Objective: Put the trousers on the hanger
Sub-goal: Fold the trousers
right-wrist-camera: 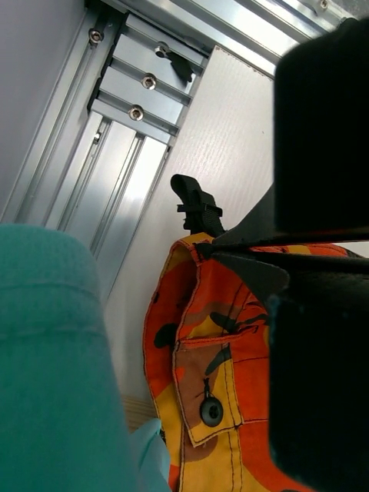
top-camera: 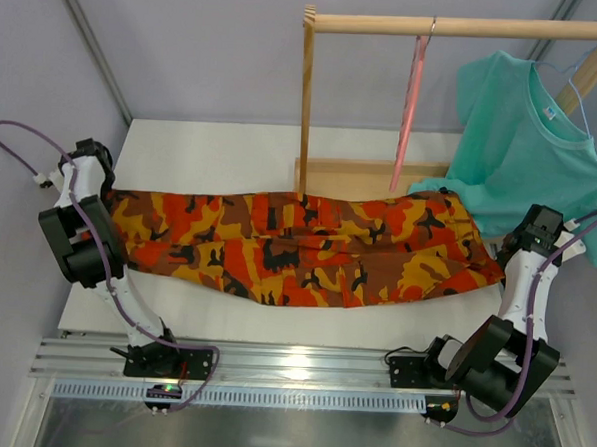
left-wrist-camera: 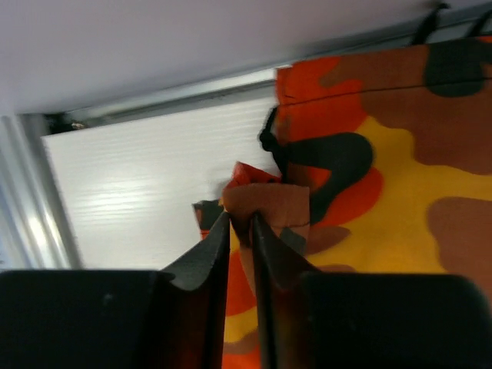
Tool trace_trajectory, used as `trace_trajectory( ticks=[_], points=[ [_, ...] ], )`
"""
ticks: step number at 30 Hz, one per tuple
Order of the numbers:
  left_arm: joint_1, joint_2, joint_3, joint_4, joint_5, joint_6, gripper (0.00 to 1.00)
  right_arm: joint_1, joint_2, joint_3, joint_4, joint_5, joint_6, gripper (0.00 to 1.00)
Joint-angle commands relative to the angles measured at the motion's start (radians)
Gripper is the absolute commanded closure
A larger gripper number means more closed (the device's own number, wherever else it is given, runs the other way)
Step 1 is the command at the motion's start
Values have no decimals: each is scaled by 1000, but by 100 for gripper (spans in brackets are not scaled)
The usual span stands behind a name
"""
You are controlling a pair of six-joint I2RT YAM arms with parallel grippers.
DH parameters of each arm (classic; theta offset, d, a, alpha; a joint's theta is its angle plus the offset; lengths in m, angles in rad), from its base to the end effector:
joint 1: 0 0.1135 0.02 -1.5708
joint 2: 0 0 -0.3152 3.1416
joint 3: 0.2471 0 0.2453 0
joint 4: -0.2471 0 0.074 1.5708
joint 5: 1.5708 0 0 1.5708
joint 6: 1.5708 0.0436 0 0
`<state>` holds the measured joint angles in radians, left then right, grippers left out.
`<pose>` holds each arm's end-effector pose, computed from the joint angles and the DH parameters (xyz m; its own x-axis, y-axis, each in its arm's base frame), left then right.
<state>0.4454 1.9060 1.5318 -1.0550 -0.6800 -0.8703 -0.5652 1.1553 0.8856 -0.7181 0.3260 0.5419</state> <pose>0.3331 0.1894 0.2732 -0.2586 -0.7822 -0.5669 -0.9506 0.1016 0.2934 0.1627 -0.1197 0.3001 -0.2655 0.7470 -0.6095 0.9259 0.3739 0.0549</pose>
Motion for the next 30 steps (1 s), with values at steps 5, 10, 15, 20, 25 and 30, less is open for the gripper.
trace_trajectory(
  ticks=[5, 10, 15, 20, 25, 30],
  points=[
    [-39, -174, -131, 259, 223, 151, 39, -7, -19, -43, 91, -25, 64, 96],
    [-37, -323, -303, 349, 188, 186, 33, -7, -11, -43, 101, -47, 53, 96],
    [-30, -476, -427, 369, 220, 179, 37, -7, -3, -42, 115, -68, 39, 96],
    [55, -604, -541, 433, 339, 180, 52, -7, 1, -42, 128, -97, 27, 96],
    [183, -619, -631, 458, 459, 150, 60, -7, 14, -36, 137, -119, 12, 96],
    [202, -582, -697, 521, 511, 119, 61, -7, 12, -34, 134, -136, 9, 96]
  ],
)
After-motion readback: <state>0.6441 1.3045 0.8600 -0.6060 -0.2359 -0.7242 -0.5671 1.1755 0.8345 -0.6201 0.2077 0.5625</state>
